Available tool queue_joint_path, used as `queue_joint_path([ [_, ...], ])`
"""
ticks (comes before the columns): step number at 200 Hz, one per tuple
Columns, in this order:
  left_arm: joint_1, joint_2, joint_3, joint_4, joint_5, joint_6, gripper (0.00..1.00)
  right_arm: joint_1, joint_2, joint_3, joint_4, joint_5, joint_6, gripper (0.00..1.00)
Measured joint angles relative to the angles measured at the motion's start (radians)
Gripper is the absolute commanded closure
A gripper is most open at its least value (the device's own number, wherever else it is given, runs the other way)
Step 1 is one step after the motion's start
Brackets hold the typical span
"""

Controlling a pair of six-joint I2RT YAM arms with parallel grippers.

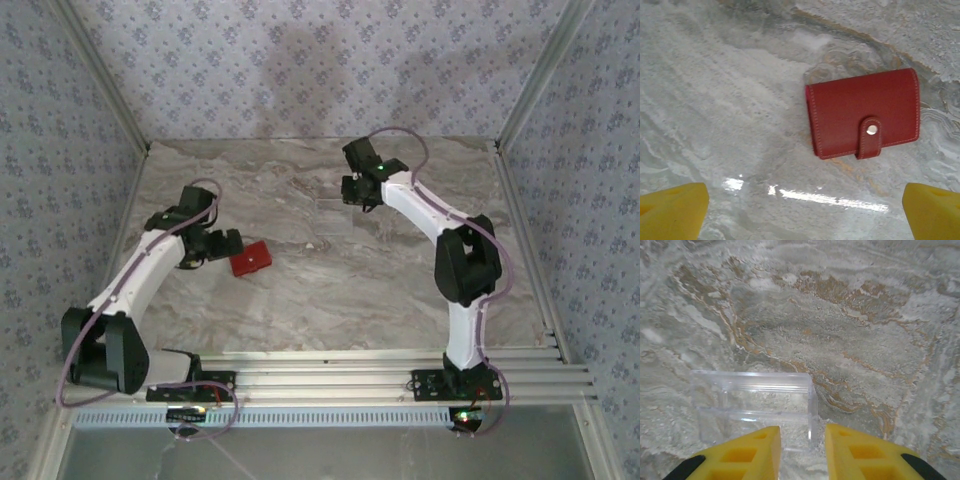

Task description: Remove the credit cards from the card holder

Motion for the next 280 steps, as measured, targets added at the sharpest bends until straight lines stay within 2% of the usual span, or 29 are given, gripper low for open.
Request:
queue_joint_path([
  [31, -0.042, 0.106, 0.066, 0.019, 0.061, 0.012, 0.03, 0.004, -0.075, -0.040, -0.001, 0.000, -0.004, 0.67],
  [83, -0.042, 0.302, 0.201, 0.047, 0.165, 0.116, 0.05, 0.029, -0.175, -0.144, -0.003, -0.001, -0.012, 0.66],
  [120, -0.013, 0.460, 0.310, 0.056, 0.223, 0.163, 0.05, 0.039, -0.251, -0.239, 0.003, -0.020, -0.015, 0.65],
  [169, 0.016, 0.588, 0.331, 0.062, 0.298, 0.186, 0.05, 0.039, -0.340, -0.365, 0.008, -0.042, -0.014, 0.65],
  [222, -0.008, 0.586, 0.273, 0.082, 0.357, 0.185, 0.05, 0.040, -0.373, -0.438, 0.034, -0.066, -0.007, 0.65],
  [280, -0.081, 0.459, 0.137, 0.092, 0.369, 0.157, 0.07, 0.061, -0.418, -0.459, 0.035, -0.088, -0.003, 0.65],
])
